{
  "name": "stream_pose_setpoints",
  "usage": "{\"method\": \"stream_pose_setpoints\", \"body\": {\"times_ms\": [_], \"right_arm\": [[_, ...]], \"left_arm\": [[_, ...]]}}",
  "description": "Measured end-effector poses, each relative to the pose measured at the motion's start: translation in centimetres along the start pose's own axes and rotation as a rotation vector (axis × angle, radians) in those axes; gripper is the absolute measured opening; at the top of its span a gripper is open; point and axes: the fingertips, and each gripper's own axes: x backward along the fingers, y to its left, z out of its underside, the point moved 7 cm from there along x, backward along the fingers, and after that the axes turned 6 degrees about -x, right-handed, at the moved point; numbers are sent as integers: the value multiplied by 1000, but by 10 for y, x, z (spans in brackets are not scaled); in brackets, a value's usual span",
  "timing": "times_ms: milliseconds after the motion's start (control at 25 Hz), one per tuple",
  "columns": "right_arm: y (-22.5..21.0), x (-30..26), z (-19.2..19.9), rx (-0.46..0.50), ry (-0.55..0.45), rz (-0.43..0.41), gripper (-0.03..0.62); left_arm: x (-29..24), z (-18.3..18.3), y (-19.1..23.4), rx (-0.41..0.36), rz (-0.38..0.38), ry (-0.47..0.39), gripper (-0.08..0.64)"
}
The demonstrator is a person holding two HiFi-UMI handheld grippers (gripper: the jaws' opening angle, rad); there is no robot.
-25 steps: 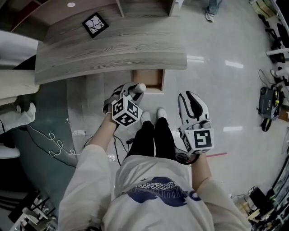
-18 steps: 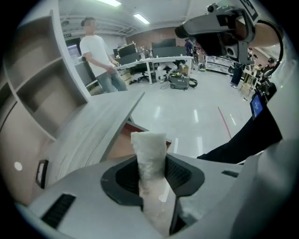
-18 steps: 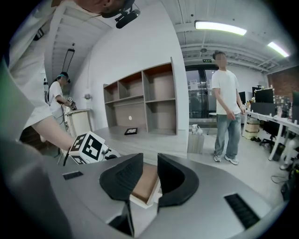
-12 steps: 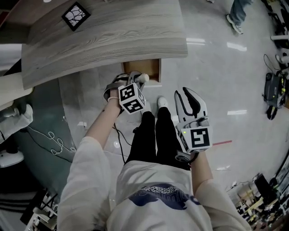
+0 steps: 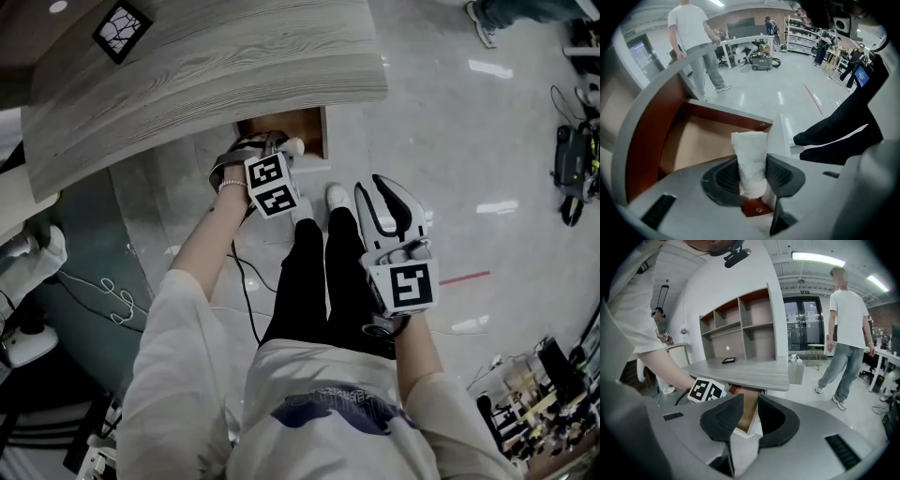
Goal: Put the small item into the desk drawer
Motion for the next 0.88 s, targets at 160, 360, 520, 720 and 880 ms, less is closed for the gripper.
{"method": "stream_pose_setpoints", "body": {"times_ms": [160,360,520,720,880], "right_arm": [[-3,-5,10,-11,16,6,92],[-4,-10,18,-23,26,14,92],[-5,-13,20,-25,32,14,92],[-4,-17,24,-34,38,19,92],[-6,-19,25,-38,43,24,92]], "left_arm": [[-17,-1,2,-57,28,18,143],[-32,0,1,-114,66,55,143],[-42,1,1,-146,97,108,143],[-53,4,0,-155,128,172,143],[-60,5,3,-168,137,200,143]]}}
